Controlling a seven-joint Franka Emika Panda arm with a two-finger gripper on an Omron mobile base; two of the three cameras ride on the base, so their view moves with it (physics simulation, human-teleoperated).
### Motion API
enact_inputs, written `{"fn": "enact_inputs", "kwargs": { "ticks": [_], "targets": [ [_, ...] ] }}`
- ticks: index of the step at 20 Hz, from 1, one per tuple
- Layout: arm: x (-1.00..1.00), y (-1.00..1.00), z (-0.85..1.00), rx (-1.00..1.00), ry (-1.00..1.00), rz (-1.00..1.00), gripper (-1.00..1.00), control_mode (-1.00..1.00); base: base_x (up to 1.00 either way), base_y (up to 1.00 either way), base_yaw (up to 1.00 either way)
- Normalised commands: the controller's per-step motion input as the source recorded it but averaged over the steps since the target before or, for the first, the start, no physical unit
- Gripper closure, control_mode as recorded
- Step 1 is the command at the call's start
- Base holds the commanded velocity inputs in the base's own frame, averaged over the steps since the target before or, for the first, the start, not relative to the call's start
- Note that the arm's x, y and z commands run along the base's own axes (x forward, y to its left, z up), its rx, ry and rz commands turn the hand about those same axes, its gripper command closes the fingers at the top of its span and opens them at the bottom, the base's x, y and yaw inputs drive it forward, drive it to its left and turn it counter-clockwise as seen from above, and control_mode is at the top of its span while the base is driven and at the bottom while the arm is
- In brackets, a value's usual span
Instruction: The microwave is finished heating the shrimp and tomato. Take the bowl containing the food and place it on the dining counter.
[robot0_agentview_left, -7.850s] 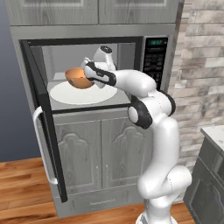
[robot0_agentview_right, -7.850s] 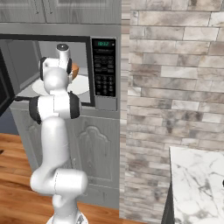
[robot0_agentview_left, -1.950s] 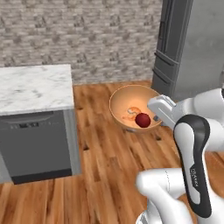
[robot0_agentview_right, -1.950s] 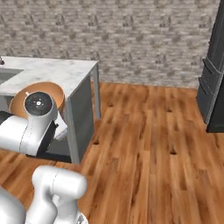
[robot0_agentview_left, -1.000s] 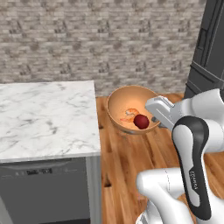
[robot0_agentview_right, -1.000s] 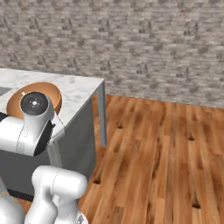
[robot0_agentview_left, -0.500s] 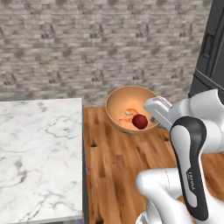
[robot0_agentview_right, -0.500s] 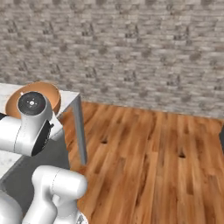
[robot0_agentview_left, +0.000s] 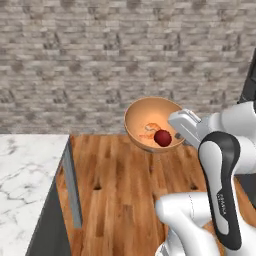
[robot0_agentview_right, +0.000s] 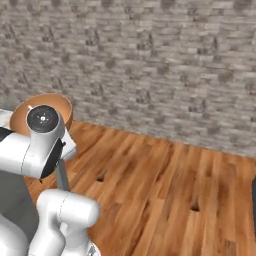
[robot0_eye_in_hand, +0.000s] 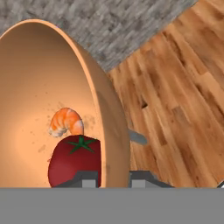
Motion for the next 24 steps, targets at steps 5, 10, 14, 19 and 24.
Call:
{"fn": "enact_inputs", "kwargs": {
  "ticks": [5,10,14,19,24],
  "targets": [
    [0.00,0.00,0.00,0.00,0.00,0.00,1.00,1.00,0.81,-0.18,0.76],
    [0.00,0.00,0.00,0.00,0.00,0.00,1.00,1.00,0.78,-0.04,0.84],
    [0.00,0.00,0.00,0.00,0.00,0.00,1.00,1.00,0.77,-0.07,0.84],
    [0.00,0.00,0.00,0.00,0.00,0.00,1.00,1.00,0.91,-0.26,0.74],
    [0.00,0.00,0.00,0.00,0.00,0.00,1.00,1.00,0.80,-0.63,0.50]
  ]
}}
